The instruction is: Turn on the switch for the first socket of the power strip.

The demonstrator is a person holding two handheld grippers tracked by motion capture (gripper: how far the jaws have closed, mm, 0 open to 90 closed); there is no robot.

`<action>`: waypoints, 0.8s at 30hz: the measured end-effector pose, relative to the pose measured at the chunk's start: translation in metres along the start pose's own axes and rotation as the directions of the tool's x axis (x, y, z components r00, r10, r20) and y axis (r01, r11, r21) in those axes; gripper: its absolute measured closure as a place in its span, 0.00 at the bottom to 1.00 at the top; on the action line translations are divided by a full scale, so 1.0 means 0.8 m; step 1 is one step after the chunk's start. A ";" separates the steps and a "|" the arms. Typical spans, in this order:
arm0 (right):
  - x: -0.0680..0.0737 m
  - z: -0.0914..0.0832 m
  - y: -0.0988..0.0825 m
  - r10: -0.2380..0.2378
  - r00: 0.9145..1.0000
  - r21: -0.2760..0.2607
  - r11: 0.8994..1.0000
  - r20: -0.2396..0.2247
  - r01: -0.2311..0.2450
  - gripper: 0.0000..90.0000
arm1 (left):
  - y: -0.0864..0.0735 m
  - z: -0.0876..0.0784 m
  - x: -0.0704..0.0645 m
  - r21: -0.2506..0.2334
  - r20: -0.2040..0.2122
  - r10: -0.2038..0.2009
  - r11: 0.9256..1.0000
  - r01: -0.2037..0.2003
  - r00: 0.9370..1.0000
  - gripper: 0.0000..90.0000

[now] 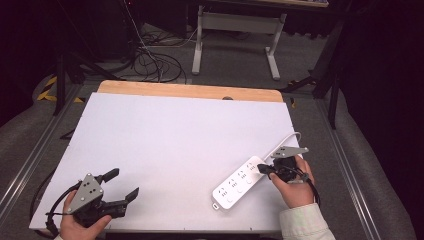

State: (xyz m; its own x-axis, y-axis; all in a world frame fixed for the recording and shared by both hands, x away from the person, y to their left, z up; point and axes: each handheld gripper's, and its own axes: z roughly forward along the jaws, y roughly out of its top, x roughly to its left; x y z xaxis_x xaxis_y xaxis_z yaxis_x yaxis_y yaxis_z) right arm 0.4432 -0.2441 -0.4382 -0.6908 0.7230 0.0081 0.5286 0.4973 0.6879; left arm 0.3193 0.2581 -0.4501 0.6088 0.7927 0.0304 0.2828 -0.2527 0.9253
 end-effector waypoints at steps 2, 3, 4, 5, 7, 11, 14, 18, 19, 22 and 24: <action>0.003 -0.007 0.004 -0.007 1.000 -0.019 1.000 -0.009 0.007 1.00 | 0.000 0.000 0.000 0.001 0.001 -0.001 1.000 0.001 1.000 0.19; 0.005 -0.009 0.005 -0.013 1.000 -0.026 1.000 -0.009 0.013 1.00 | 0.000 0.000 -0.001 0.000 0.001 -0.003 1.000 0.003 1.000 0.19; 0.007 -0.010 0.006 -0.015 1.000 -0.029 0.999 -0.010 0.015 1.00 | 0.000 0.000 -0.001 0.001 0.001 -0.001 1.000 0.001 1.000 0.19; 0.009 -0.012 0.007 -0.027 1.000 -0.034 0.999 -0.008 0.027 1.00 | 0.000 0.000 -0.001 0.000 0.001 -0.001 1.000 0.001 1.000 0.19; 0.013 -0.015 0.010 -0.032 0.999 -0.044 0.999 -0.009 0.032 1.00 | 0.000 -0.001 -0.001 -0.002 0.001 -0.003 1.000 0.003 1.000 0.19; 0.016 -0.020 0.014 -0.036 0.999 -0.061 0.997 0.000 0.036 1.00 | 0.000 0.000 -0.001 0.001 0.002 -0.001 1.000 0.001 1.000 0.19; 0.019 -0.023 0.016 -0.042 0.999 -0.074 0.996 0.003 0.042 1.00 | 0.000 0.000 0.000 -0.001 0.000 0.000 1.000 0.000 1.000 0.19; 0.022 -0.029 0.018 -0.051 0.999 -0.091 0.994 0.003 0.051 1.00 | 0.000 0.000 -0.001 0.001 0.001 0.000 1.000 0.000 1.000 0.19; 0.023 -0.030 0.019 -0.050 0.999 -0.095 0.994 0.001 0.050 1.00 | 0.000 0.000 -0.001 0.001 0.001 -0.001 1.000 0.001 1.000 0.19; 0.025 -0.032 0.020 -0.059 0.998 -0.101 0.993 0.001 0.059 1.00 | 0.000 0.000 -0.001 0.000 0.001 -0.002 1.000 0.002 1.000 0.19; 0.026 -0.032 0.021 -0.064 0.998 -0.102 0.993 -0.002 0.064 1.00 | 0.000 0.000 0.000 0.002 0.001 0.004 1.000 -0.004 1.000 0.19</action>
State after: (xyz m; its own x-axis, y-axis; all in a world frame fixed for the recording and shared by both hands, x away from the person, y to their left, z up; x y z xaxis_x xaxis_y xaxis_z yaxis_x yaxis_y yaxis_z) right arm 0.4248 -0.2335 -0.4079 -0.7245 0.6884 -0.0345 0.4307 0.4911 0.7572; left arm 0.3191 0.2581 -0.4499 0.6108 0.7911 0.0333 0.2819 -0.2565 0.9245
